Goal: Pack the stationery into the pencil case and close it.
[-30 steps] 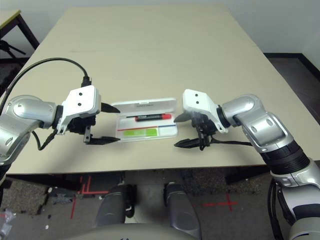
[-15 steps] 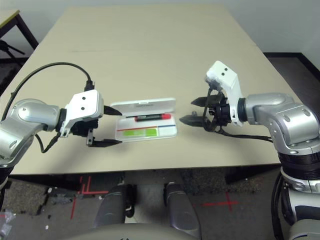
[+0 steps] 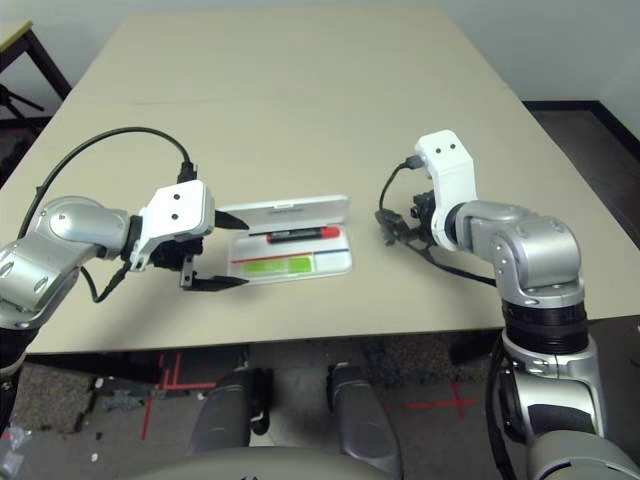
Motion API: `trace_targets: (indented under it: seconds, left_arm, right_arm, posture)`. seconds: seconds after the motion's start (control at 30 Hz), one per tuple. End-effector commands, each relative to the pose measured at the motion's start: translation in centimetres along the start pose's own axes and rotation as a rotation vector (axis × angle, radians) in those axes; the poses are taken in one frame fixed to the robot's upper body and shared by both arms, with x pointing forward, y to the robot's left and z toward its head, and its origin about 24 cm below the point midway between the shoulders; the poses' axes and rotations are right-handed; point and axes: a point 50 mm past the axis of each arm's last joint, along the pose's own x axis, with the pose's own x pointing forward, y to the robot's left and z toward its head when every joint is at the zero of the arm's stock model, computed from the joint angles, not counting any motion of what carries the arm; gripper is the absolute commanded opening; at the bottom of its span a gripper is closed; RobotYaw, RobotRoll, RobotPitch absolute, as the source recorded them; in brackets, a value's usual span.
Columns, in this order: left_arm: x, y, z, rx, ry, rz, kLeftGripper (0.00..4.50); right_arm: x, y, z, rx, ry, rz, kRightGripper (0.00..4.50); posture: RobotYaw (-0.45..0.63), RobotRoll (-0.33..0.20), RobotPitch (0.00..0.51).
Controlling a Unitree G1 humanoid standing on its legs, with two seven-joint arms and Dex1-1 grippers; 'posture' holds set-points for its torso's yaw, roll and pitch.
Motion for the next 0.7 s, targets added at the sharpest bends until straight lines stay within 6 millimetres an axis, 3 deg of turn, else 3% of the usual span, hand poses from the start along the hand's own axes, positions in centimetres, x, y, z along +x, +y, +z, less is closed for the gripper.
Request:
trace_targets:
  seconds: [0.03, 0.47, 0.6, 0.7]
  left_arm:
    - [0.3, -0.1, -0.1, 0.011, 0.014, -0.027, 4.48]
    - [0.5, -0.6, -0.2, 0.001, 0.019, -0.024, 4.48]
    - [0.5, -0.6, -0.2, -0.002, 0.021, -0.022, 4.50]
    - [0.5, -0.5, -0.2, -0.003, 0.022, -0.021, 4.50]
  right_arm:
    - [0.6, 0.4, -0.9, 0.011, 0.046, 0.001, 4.50]
    - [2.7, 1.0, -3.5, 0.046, 0.130, 0.038, 4.50]
    - [2.9, 1.1, -3.8, 0.047, 0.136, 0.042, 3.54]
    - [3.0, 1.1, -3.8, 0.043, 0.134, 0.040, 2.40]
  posture:
    - [-0.11, 0.000, 0.122]
    - [-0.08, 0.000, 0.126]
    - [-0.08, 0.000, 0.125]
    - [-0.08, 0.000, 0.124]
